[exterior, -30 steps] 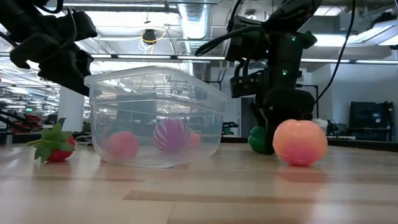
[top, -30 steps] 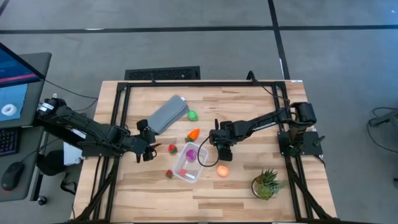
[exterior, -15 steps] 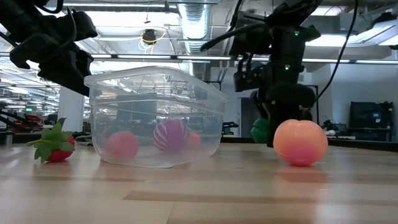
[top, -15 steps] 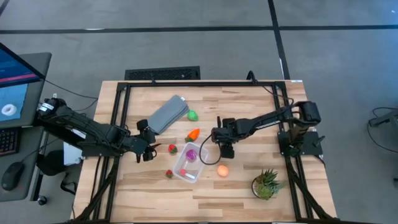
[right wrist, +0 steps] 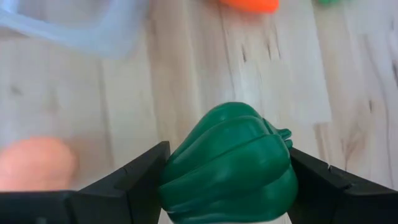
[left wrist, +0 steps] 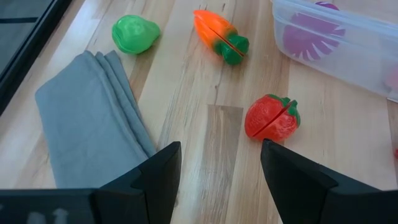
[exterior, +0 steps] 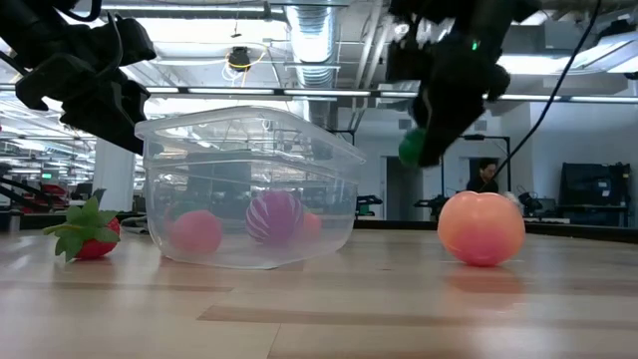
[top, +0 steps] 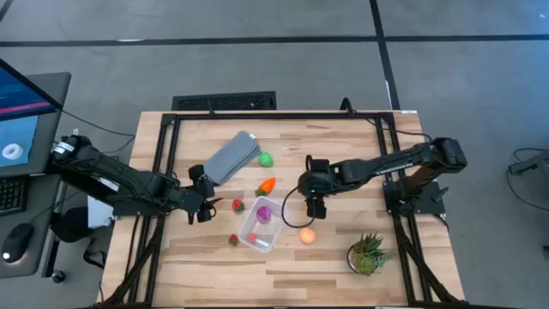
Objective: Pick and placing Produce into tupperware
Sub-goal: Put the green bell pepper into the transparent bin
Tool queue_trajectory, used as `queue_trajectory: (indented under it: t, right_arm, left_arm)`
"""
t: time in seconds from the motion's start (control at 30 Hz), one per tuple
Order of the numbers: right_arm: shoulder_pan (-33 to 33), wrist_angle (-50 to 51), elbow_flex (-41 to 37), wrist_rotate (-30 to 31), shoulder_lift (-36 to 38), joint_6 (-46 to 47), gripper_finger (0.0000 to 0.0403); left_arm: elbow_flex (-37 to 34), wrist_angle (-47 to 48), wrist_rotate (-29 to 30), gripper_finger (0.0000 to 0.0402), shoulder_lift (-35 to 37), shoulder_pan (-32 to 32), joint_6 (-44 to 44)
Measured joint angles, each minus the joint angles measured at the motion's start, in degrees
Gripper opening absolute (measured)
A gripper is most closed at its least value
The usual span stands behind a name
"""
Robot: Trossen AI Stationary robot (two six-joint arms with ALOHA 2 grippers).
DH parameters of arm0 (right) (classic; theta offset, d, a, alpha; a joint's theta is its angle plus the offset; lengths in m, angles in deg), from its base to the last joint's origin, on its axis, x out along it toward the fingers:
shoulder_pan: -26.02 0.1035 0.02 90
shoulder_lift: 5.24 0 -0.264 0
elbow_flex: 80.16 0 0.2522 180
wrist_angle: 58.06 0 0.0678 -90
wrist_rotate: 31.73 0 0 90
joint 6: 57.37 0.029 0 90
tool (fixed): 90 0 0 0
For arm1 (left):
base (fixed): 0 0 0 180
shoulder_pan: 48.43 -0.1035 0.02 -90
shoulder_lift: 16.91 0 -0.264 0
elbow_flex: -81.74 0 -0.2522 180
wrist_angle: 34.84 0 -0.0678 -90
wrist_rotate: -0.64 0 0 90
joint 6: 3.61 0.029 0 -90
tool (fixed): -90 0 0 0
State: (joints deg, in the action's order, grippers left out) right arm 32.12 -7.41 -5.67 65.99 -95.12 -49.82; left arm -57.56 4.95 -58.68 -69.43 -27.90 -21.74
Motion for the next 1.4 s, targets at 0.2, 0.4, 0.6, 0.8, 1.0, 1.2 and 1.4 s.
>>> queue_trajectory:
  t: [0.2, 0.4, 0.6, 0.8, 1.0, 1.2, 1.4]
  right_arm:
    - [2.61, -3.25, 0.01, -0.04, 3.94, 0.07, 0.0286]
    - [4.82, -6.72, 0.02, -0.15, 5.96, -0.03, 0.0286]
    - [6.74, -13.52, 0.04, -0.24, 5.9, -1.79, 0.0286]
    - [8.0, -22.27, 0.11, -0.39, 4.36, -4.96, 0.0286]
    - [8.16, -28.77, 0.04, -0.4, 4.28, -7.27, 0.0286]
    - [8.56, -34.66, 0.06, -0.73, 1.73, -9.63, 0.0286]
    - [7.88, -37.78, 0.02, -3.47, -5.08, -9.59, 0.0286]
  left_arm:
    - [0.0, -0.02, 0.03, 0.021, 0.0, 0.02, -0.02]
    - [0.0, -0.09, 0.06, 0.021, 0.0, 0.0, -0.15]
    - [0.0, -0.29, 0.08, 0.021, 0.02, 0.02, -0.35]
    - [0.0, -0.5, 0.12, 0.021, 0.0, 0.0, -0.39]
    - [0.0, -0.72, 0.15, 0.021, 0.02, 0.0, -0.37]
    - [0.0, -1.2, 0.19, 0.021, 0.0, 0.01, -0.33]
    - [-0.02, -1.6, 0.19, 0.021, 0.0, 0.0, -0.29]
